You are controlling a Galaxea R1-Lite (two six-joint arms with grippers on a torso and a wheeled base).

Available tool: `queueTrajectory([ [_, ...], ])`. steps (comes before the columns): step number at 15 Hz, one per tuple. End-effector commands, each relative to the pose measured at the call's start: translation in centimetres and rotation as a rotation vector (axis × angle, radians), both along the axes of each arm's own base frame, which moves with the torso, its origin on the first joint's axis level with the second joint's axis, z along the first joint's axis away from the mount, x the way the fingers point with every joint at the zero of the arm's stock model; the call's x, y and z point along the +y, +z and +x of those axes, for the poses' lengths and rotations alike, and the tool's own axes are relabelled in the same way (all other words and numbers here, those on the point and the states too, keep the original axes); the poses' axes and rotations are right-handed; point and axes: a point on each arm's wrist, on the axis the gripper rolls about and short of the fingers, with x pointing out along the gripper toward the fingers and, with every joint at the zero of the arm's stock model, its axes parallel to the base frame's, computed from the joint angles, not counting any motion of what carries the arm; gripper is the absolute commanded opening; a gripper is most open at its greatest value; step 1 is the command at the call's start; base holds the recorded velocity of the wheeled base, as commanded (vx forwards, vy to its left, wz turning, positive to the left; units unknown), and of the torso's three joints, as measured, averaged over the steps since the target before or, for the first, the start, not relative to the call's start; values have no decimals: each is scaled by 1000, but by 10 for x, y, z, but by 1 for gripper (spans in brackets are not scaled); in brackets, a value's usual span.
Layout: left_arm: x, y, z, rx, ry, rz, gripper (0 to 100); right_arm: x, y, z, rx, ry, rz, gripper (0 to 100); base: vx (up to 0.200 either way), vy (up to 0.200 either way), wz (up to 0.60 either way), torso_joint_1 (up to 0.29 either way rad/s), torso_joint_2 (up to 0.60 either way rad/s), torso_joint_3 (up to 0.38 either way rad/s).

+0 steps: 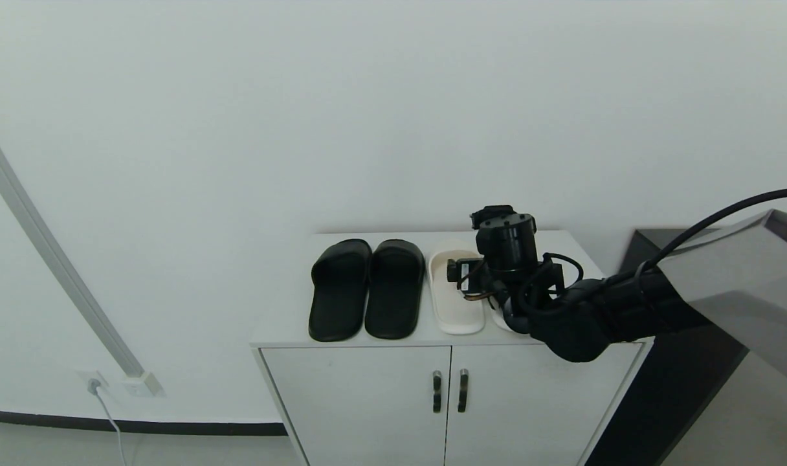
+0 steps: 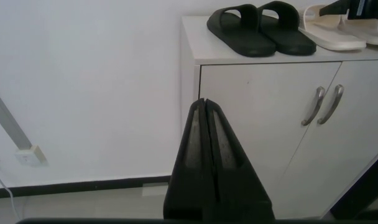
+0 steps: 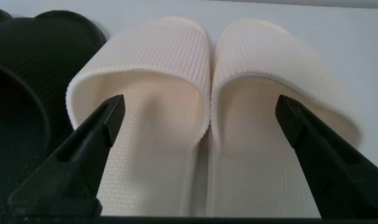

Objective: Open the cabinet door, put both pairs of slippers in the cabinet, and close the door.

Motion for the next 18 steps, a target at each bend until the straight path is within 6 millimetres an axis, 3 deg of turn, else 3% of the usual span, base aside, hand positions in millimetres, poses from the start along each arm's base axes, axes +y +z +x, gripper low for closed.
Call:
queueTrajectory([
  [1, 0, 0, 0, 2, -1, 0, 0, 0, -6, 9, 1, -9, -12, 100, 0, 0, 0, 0, 0, 0],
  [5, 0, 0, 0, 2, -1, 0, 0, 0, -12, 20, -1, -20, -20, 100, 0, 0, 0, 0, 0, 0],
  [6, 0, 0, 0, 0, 1, 0, 0, -1, -13, 25, -4, -28, -24, 0, 0, 0, 0, 0, 0, 0],
  [14, 0, 0, 0, 1, -1, -2, 0, -3, -13, 28, -9, -36, -21, 0, 0, 0, 0, 0, 0, 0],
  [18, 0, 0, 0, 1, -1, -2, 0, -14, 23, 2, -55, -19, -28, 0, 0, 0, 0, 0, 0, 0],
])
